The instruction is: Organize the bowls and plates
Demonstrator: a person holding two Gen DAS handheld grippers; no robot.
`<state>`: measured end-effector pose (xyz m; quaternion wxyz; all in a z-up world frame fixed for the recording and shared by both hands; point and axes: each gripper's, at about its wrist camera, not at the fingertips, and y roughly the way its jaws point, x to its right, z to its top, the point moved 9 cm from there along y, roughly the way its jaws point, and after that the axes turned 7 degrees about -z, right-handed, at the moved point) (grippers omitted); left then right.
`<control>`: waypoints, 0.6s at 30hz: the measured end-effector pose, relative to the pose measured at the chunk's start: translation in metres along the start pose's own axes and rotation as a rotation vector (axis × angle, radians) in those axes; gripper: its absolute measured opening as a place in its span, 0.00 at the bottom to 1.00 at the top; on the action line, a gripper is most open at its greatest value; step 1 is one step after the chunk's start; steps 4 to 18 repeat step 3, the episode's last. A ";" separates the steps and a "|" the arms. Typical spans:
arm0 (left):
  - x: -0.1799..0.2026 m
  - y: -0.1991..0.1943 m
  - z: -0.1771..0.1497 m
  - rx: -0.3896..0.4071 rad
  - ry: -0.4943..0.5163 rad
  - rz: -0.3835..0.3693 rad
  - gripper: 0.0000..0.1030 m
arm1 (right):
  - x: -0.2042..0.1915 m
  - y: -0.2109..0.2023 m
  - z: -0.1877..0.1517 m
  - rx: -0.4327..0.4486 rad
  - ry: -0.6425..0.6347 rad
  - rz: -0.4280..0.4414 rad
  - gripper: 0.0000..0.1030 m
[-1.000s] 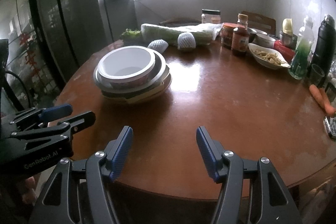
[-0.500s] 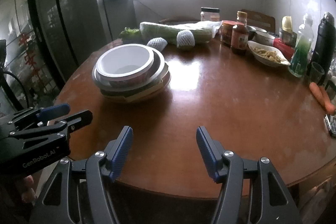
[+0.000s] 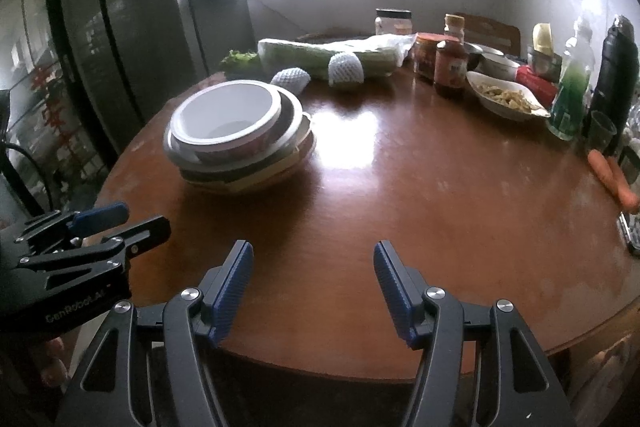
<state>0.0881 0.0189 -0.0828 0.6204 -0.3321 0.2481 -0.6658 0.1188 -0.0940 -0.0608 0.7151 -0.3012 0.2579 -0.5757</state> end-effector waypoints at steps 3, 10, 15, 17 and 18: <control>-0.005 0.001 0.003 0.020 -0.010 0.002 0.52 | 0.002 0.007 0.000 -0.009 0.004 0.004 0.62; -0.005 0.001 0.003 0.020 -0.010 0.002 0.52 | 0.002 0.007 0.000 -0.009 0.004 0.004 0.62; -0.005 0.001 0.003 0.020 -0.010 0.002 0.52 | 0.002 0.007 0.000 -0.009 0.004 0.004 0.62; -0.005 0.001 0.003 0.020 -0.010 0.002 0.52 | 0.002 0.007 0.000 -0.009 0.004 0.004 0.62; -0.005 0.001 0.003 0.020 -0.010 0.002 0.52 | 0.002 0.007 0.000 -0.009 0.004 0.004 0.62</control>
